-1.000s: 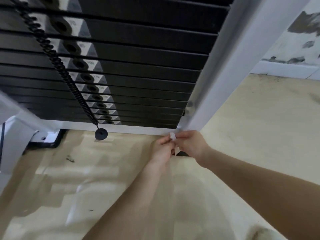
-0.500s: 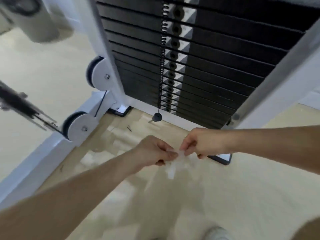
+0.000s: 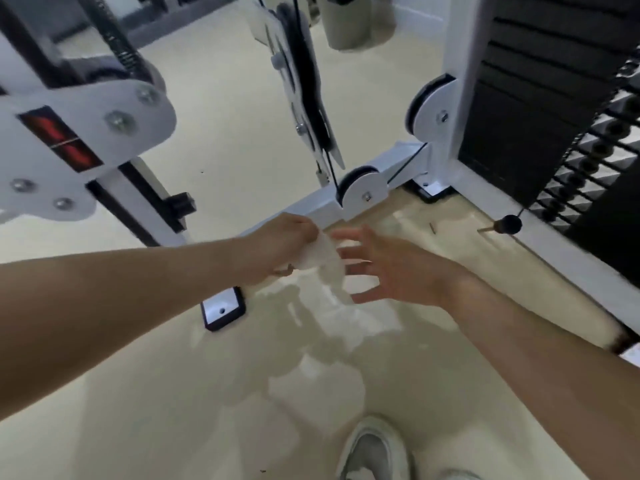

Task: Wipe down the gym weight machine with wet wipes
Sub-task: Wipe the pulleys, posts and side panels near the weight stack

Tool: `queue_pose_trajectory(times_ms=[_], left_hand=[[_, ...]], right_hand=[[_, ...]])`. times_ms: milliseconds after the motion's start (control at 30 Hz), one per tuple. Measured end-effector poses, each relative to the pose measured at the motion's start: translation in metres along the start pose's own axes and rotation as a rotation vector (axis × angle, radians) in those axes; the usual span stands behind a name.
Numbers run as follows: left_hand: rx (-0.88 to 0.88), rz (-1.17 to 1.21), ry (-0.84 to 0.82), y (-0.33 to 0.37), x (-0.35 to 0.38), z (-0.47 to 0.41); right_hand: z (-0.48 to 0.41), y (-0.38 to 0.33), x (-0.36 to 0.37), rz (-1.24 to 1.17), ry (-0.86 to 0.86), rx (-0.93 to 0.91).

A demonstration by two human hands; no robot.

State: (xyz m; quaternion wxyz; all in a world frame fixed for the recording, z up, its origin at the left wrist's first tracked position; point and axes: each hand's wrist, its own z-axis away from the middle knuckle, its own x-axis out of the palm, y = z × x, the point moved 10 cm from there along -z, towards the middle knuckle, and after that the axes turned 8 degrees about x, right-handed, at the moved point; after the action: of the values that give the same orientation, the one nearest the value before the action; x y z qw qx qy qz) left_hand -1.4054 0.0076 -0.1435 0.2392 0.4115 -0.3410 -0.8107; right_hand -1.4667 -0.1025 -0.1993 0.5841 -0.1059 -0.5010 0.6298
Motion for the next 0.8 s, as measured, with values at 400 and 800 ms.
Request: queue_pose_trajectory(times_ms=[400,800], left_hand=[[-0.098,0.141,0.209,-0.112,-0.115,0.135],[-0.004,-0.106,-0.04,-0.158,-0.125,0.077]], right_hand=[[-0.059,-0.029,0.111,0.529,-0.109,0.069],[-0.114,0.002,0.178,0.867,-0.018,0.299]])
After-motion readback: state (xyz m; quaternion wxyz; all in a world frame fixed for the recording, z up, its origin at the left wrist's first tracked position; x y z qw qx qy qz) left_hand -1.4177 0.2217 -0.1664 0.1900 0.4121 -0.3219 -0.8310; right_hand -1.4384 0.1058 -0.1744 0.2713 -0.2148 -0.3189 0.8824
